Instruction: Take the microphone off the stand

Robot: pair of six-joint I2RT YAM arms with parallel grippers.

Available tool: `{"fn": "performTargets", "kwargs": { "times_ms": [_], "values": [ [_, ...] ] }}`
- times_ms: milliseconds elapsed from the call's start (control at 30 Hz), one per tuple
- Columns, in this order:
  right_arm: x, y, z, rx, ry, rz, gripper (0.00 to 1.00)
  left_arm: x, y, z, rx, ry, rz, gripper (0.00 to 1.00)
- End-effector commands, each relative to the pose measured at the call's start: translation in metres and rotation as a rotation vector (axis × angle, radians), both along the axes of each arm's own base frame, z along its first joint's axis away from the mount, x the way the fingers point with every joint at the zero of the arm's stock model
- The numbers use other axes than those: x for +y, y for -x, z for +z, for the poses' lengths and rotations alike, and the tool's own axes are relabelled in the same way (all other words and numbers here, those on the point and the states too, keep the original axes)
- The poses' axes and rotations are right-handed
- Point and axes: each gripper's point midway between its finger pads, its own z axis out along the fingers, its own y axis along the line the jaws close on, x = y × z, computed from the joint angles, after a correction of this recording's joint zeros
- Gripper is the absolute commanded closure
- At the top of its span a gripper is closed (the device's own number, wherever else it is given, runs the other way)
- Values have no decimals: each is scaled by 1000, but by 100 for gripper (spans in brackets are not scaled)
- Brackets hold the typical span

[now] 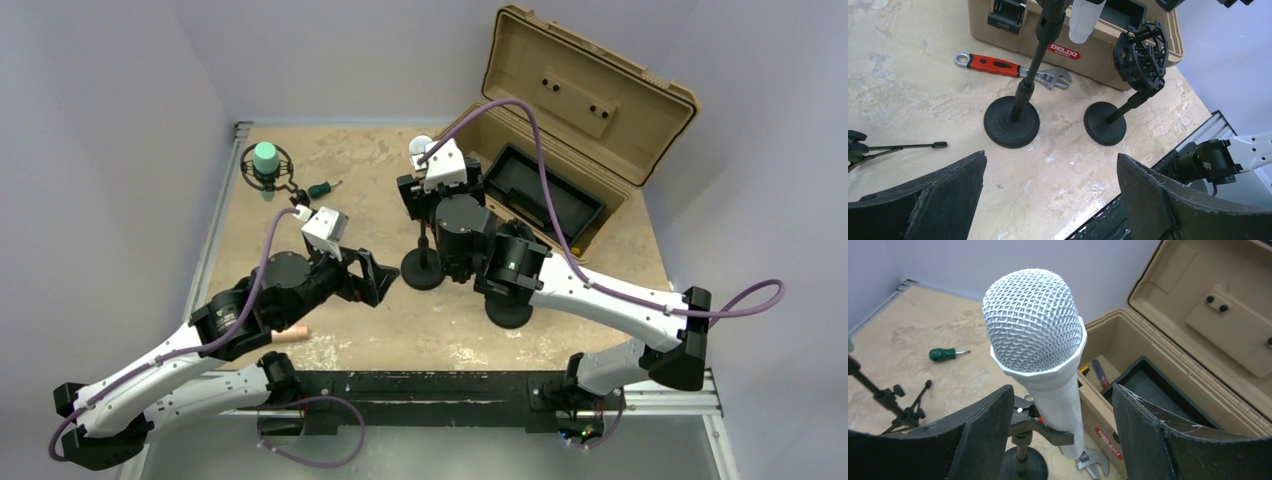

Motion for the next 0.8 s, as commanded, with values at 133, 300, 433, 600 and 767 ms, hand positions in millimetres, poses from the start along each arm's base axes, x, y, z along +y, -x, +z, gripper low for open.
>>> {"fn": "performTargets", "kwargs": {
  "times_ms": [133, 300, 433, 600, 767],
  "values": [
    [-3, -6, 21, -95, 1, -57, 35, 0, 2, 7, -3, 21, -8, 0],
    [-1, -12, 22, -111, 3, -30, 47, -9, 0, 12, -2, 13, -34, 0],
    [-3, -21, 15, -104, 16, -29, 32, -20, -1, 17, 5, -4, -63, 0],
    [-1, -26, 12, -102, 21, -9, 40, -22, -5, 21, 0, -1, -54, 0],
    [-2, -33, 8, -98, 19, 19, 63, -16, -12, 28, -14, -14, -29, 0]
  ]
}}
